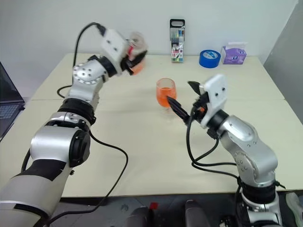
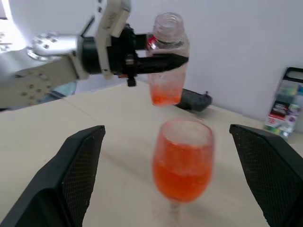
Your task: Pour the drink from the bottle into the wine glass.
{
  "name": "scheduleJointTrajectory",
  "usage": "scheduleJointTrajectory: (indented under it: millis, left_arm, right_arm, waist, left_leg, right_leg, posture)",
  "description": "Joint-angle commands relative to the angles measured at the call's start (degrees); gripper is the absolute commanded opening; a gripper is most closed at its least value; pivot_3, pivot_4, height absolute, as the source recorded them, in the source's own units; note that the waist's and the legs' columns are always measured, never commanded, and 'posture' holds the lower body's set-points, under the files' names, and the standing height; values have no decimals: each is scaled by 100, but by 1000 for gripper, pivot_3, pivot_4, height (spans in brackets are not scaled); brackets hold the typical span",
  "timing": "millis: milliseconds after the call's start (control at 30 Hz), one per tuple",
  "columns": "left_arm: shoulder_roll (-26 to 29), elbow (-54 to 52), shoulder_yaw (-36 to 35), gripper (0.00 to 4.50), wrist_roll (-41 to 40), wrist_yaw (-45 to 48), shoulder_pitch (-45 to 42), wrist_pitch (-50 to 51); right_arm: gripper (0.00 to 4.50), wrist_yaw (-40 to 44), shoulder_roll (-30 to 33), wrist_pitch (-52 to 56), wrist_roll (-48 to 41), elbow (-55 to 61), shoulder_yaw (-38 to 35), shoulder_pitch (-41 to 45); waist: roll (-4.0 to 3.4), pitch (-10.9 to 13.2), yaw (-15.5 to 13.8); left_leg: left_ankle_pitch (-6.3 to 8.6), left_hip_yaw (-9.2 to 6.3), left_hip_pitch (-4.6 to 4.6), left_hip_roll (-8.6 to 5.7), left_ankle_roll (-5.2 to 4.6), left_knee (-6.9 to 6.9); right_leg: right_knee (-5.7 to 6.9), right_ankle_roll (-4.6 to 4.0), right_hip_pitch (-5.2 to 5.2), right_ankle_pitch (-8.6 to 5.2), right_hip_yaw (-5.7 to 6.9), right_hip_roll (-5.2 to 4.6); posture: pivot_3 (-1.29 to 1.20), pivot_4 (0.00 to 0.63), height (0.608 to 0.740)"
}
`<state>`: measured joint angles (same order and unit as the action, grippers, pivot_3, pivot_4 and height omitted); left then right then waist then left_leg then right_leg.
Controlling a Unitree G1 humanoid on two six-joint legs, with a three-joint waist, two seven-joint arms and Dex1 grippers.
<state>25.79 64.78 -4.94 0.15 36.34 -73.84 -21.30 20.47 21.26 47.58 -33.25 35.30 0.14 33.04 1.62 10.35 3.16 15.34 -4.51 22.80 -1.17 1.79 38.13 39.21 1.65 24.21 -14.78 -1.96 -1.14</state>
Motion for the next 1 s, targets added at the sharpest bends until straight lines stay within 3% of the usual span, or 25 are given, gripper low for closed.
scheduleJointTrajectory:
  millis: [33,300,433,700,1000]
  left_arm:
    - [206,-919,-572,1818,-667,-207,584,1049]
    - [147,-3087,-1029,1818,-1325,-598,2463,2453]
    - [9,-3577,-1069,1818,-1393,-963,2811,2690]
    - [-49,-3514,-900,4286,-1214,-1114,3223,2273]
    - [11,-4304,-842,4400,-1253,-1180,3764,2772]
  right_arm:
    - [4500,120,-83,512,-400,112,335,406]
    - [4500,25,-414,923,-64,-828,1306,594]
    - [4500,140,-373,803,79,-961,1282,563]
    - [4500,234,-293,787,263,-978,1239,587]
    - [4500,350,-238,703,390,-1087,1095,630]
  waist:
    - [-1,-1,12]
    - [10,-11,-31]
    - [11,-12,-138]
    - [13,-14,-144]
    - [13,-14,-134]
  left_leg:
    - [0,0,-2,7,0,-1]
    - [-1,-5,6,19,2,14]
    - [-1,-10,11,10,3,31]
    - [0,-5,8,5,1,38]
    - [1,-3,7,5,1,36]
  right_leg:
    - [2,0,0,0,-3,-3]
    - [6,-1,1,0,-8,-15]
    - [11,-1,1,1,-10,-17]
    - [21,-1,0,0,-5,-20]
    - [20,-1,0,0,-7,-20]
  posture:
    - [0,150,740]
    - [0,150,740]
    - [0,150,740]
    - [0,150,740]
    - [0,150,740]
